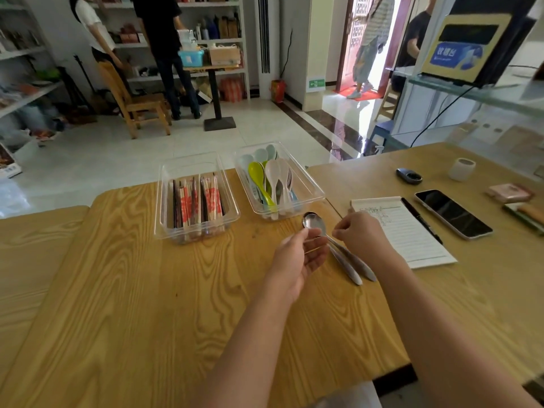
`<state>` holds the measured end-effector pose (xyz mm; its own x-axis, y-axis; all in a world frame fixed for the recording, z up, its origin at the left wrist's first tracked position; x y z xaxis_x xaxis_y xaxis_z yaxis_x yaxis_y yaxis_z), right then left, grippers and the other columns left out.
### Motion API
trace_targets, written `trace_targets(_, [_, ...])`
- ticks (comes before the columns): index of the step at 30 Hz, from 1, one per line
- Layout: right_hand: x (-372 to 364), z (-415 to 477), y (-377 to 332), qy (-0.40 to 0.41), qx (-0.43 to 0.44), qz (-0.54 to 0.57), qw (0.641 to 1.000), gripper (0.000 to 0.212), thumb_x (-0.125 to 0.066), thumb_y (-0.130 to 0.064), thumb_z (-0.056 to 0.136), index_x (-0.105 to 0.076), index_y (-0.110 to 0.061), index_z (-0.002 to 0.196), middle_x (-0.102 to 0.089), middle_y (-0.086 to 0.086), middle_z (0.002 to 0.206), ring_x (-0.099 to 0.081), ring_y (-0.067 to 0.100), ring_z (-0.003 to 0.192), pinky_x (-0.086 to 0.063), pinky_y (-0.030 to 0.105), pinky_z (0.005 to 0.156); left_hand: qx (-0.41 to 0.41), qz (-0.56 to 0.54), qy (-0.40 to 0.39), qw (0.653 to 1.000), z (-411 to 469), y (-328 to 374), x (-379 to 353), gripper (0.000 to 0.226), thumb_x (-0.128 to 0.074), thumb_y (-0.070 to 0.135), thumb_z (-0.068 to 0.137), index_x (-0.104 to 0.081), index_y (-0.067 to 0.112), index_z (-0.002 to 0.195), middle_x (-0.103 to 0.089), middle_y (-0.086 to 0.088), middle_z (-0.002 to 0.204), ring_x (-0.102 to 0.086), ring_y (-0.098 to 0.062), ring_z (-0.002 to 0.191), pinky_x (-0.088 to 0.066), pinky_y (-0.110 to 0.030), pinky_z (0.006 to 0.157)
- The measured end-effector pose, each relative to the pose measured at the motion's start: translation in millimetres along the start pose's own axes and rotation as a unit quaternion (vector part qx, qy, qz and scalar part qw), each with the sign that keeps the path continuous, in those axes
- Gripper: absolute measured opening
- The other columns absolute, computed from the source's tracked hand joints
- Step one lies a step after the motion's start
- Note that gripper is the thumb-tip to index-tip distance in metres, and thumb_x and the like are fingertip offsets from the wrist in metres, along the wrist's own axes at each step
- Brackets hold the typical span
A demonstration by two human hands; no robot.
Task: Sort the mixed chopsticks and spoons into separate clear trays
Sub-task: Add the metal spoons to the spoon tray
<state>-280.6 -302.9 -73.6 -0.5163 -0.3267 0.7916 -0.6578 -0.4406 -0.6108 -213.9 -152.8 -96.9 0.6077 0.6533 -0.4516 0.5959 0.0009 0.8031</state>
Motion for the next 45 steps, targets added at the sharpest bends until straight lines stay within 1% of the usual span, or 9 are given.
trace_targets(4, [-10, 8, 11, -0.026, -0.016, -0.055, 0.998, 0.009, -0.069, -0.016, 0.087, -0.074, -0.009, 0.090, -0.069, 0.005, 0.088, -0.064, 0.019, 0.079, -0.059, 0.036, 0.075, -0.001, 0.010, 0.008, 1.000, 5, 1, 1, 0.029, -0.040, 0.022, 0.105, -0.063, 0.005, 0.110, -0.071, -0.012, 0.093, -0.068, -0.020, 0.080, -0.055, -0.030, 0.071])
trace_targets(9, [-16, 12, 16, -0.061, -0.028, -0.069, 0.995, 0.014, -0.071, -0.023, 0.088, -0.073, -0.010, 0.090, -0.068, 0.004, 0.083, -0.064, 0.017, 0.076, -0.059, 0.030, 0.072, -0.001, 0.025, 0.004, 1.000, 7, 1, -1, 0.029, -0.041, 0.023, 0.105, -0.063, 0.005, 0.113, -0.072, -0.012, 0.095, -0.068, -0.020, 0.082, -0.055, -0.031, 0.075])
trace_targets(16, [-20, 13, 17, -0.080, -0.041, -0.087, 0.992, 0.015, -0.070, -0.025, 0.089, -0.070, -0.010, 0.090, -0.066, 0.005, 0.083, -0.061, 0.016, 0.072, -0.046, 0.023, 0.057, -0.001, 0.038, 0.006, 0.999, 10, 1, -3, 0.030, -0.041, 0.024, 0.105, -0.063, 0.006, 0.113, -0.073, -0.011, 0.094, -0.069, -0.020, 0.083, -0.056, -0.032, 0.077])
trace_targets(19, [-19, 15, 18, -0.074, -0.044, -0.098, 0.991, 0.012, -0.069, -0.023, 0.090, -0.071, -0.011, 0.092, -0.066, 0.005, 0.083, -0.063, 0.017, 0.074, -0.053, 0.028, 0.063, -0.003, 0.039, 0.010, 0.999, 11, 3, -1, 0.029, -0.041, 0.023, 0.105, -0.064, 0.006, 0.111, -0.074, -0.010, 0.092, -0.069, -0.020, 0.082, -0.056, -0.032, 0.076])
trace_targets(26, [-16, 16, 15, -0.066, -0.016, -0.115, 0.991, 0.014, -0.067, -0.022, 0.091, -0.071, -0.009, 0.093, -0.067, 0.005, 0.086, -0.065, 0.019, 0.078, -0.057, 0.031, 0.072, -0.010, 0.022, 0.010, 1.000, 12, 10, 4, 0.031, -0.041, 0.023, 0.105, -0.062, 0.003, 0.116, -0.071, -0.015, 0.100, -0.069, -0.021, 0.083, -0.056, -0.032, 0.077])
trace_targets(29, [-13, 15, 17, -0.062, -0.017, -0.100, 0.993, 0.013, -0.069, -0.022, 0.090, -0.071, -0.009, 0.093, -0.067, 0.006, 0.088, -0.065, 0.020, 0.081, -0.057, 0.033, 0.077, -0.016, 0.021, 0.006, 1.000, 10, 13, 5, 0.031, -0.040, 0.022, 0.105, -0.062, 0.004, 0.117, -0.071, -0.014, 0.100, -0.068, -0.021, 0.083, -0.056, -0.030, 0.074])
trace_targets(35, [-6, 11, 13, -0.068, -0.014, -0.077, 0.995, 0.014, -0.070, -0.023, 0.090, -0.073, -0.010, 0.090, -0.070, 0.005, 0.087, -0.065, 0.019, 0.081, -0.056, 0.031, 0.074, -0.020, 0.021, 0.003, 1.000, 11, 19, 9, 0.031, -0.039, 0.023, 0.106, -0.063, 0.005, 0.114, -0.072, -0.012, 0.098, -0.069, -0.020, 0.082, -0.056, -0.030, 0.073])
trace_targets(39, [11, 11, -3, -0.077, 0.002, -0.051, 0.996, 0.018, -0.070, -0.028, 0.090, -0.074, -0.011, 0.086, -0.069, 0.004, 0.082, -0.063, 0.017, 0.077, -0.050, 0.027, 0.068, -0.035, 0.014, -0.015, 0.999, 12, 34, 10, 0.032, -0.038, 0.023, 0.106, -0.063, 0.004, 0.114, -0.071, -0.012, 0.097, -0.068, -0.020, 0.082, -0.053, -0.031, 0.076])
trace_targets(45, [26, 47, -62, -0.109, -0.024, 0.158, 0.981, 0.020, -0.071, -0.020, 0.089, -0.072, -0.001, 0.083, -0.061, 0.014, 0.073, -0.051, 0.019, 0.062, -0.045, 0.030, 0.060, -0.081, 0.014, -0.022, 0.996, 28, 98, 14, 0.030, -0.037, 0.022, 0.106, -0.062, 0.005, 0.109, -0.069, -0.010, 0.093, -0.066, -0.018, 0.080, -0.053, -0.029, 0.075])
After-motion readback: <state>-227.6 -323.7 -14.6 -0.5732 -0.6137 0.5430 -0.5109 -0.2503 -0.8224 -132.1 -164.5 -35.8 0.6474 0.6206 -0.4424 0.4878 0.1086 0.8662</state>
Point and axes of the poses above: each hand's wrist, its own z-axis towards the middle knuckle, its own x-axis out of the back of the hand, y = z × x, the point moved 8 cm from there along z, towards the middle knuckle
